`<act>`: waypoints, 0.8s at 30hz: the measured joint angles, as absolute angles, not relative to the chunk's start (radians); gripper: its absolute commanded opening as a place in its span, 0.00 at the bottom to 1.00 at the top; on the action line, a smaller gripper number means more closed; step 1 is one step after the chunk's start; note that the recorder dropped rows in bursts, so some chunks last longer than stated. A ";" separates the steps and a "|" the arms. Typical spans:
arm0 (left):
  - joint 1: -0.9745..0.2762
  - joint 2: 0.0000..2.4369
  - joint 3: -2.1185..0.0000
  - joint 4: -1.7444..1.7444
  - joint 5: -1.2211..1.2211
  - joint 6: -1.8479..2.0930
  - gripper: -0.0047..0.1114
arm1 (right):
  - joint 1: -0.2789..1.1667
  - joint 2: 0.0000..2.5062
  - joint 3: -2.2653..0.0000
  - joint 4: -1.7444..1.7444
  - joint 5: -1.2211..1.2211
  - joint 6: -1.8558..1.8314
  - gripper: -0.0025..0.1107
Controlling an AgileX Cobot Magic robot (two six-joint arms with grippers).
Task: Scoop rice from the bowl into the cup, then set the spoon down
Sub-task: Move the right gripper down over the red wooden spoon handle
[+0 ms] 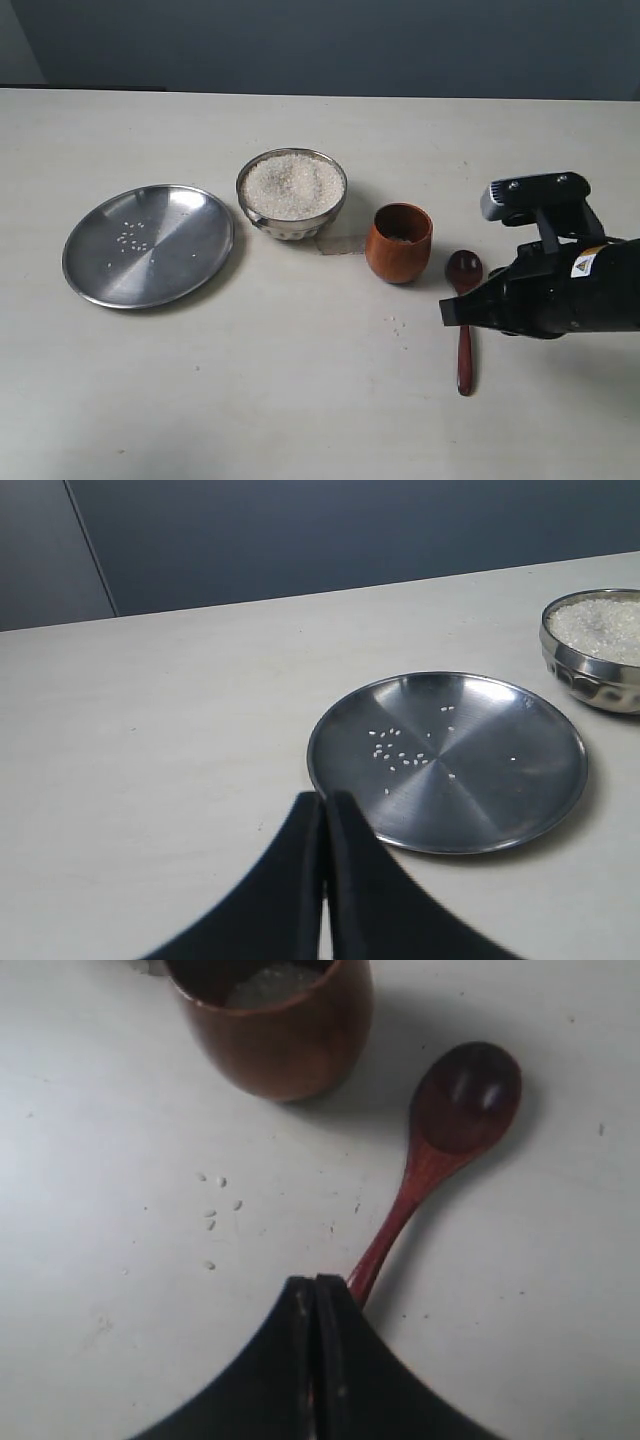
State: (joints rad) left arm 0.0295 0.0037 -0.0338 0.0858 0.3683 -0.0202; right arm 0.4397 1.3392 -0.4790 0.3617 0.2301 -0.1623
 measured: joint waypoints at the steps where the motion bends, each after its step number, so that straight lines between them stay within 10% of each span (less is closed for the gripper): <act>1: 0.029 0.004 -0.034 0.086 0.368 -0.020 0.04 | 0.441 1.356 -0.479 0.374 0.221 -0.162 0.02; 7: 0.029 0.004 -0.034 0.086 0.368 -0.020 0.04 | 0.443 1.450 -0.479 0.403 0.191 -0.158 0.03; 13: 0.029 0.004 -0.034 0.086 0.368 -0.020 0.04 | 0.443 1.510 -0.481 0.420 0.186 -0.158 0.31; 24: 0.029 0.004 -0.034 0.086 0.368 -0.020 0.04 | 0.447 1.545 -0.481 0.445 0.217 -0.158 0.32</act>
